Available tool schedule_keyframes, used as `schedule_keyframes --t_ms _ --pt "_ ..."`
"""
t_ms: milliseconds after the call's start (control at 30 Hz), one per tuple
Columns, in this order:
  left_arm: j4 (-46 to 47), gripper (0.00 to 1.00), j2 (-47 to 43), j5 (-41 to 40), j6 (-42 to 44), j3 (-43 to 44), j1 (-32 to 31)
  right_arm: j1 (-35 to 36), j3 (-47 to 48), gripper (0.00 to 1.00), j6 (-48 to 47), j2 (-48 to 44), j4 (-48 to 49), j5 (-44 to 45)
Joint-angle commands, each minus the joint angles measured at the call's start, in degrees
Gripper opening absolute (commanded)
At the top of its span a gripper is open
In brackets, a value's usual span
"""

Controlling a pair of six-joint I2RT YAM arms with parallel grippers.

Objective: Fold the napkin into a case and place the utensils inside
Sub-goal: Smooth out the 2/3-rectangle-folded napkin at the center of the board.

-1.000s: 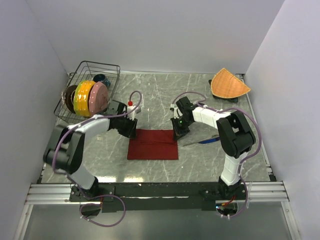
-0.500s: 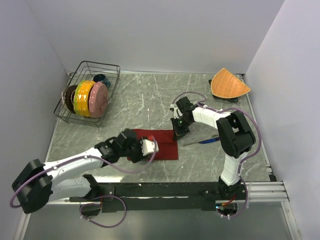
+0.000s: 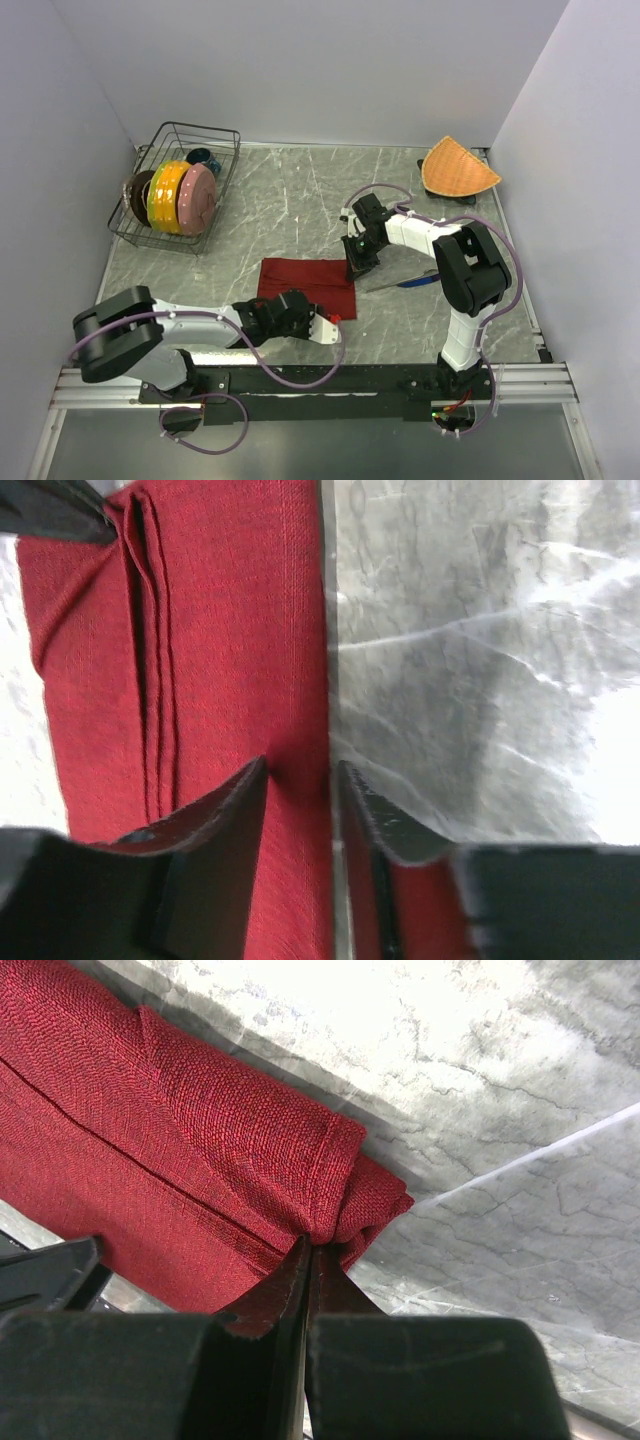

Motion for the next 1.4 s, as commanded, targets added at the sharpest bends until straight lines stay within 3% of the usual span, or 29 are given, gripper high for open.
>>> schedule_keyframes --t_ms 0,33,133,400,433,533,567,700,833,900,1000,1267,1367 --pt "1.2 0.3 4.7 -2.8 1.0 0.7 -0.6 0.6 -2.2 0.0 -1.1 2.3 2.5 3.2" --pt "0.2 0.21 5.0 -2.5 0.1 1.3 -0.5 0.6 -2.5 0.0 -1.3 1.9 2.4 3.4" --pt "-3.8 0.08 4.0 0.9 -4.6 3.4 1.3 0.6 -2.7 0.0 -2.3 1.5 2.7 4.0" --pt "-10.6 0.01 1.4 6.6 -7.0 4.9 2.6 0.6 -1.1 0.0 -4.5 -0.3 1.9 4.6" --pt "-11.0 0.04 1.5 6.7 -7.4 4.8 2.6 0.6 -0.5 0.0 -5.3 -0.8 1.7 5.1" --pt "-12.9 0.3 -1.1 8.9 -9.3 5.6 3.4 0.6 0.6 0.0 -6.0 -0.9 0.8 4.6" --pt "-12.7 0.32 -2.7 9.7 -10.3 5.9 4.2 0.7 0.7 0.0 -6.0 -0.9 0.7 4.4" --pt "-17.4 0.33 -7.8 15.6 -14.3 10.0 14.0 1.5 -0.1 0.0 -6.5 -0.9 1.2 5.3" --pt "-23.1 0.35 -9.7 18.8 -12.8 11.7 18.6 1.8 -0.2 0.0 -7.4 -1.4 1.1 6.0" --pt "-25.0 0.38 -10.1 20.6 -12.2 11.7 18.8 1.8 0.2 0.0 -8.2 -1.8 0.7 6.5" --pt "-25.0 0.49 -10.0 21.5 -11.5 10.9 18.1 1.8 1.0 0.0 -8.8 -2.2 0.1 6.9" --pt "-22.5 0.49 -4.1 14.2 -9.2 7.8 16.3 1.9 0.9 0.0 -11.7 -2.5 -0.6 8.9" --pt "-24.0 0.44 -1.0 13.1 -8.0 7.3 16.4 1.9 1.7 0.0 -12.6 -2.7 -1.1 9.1"
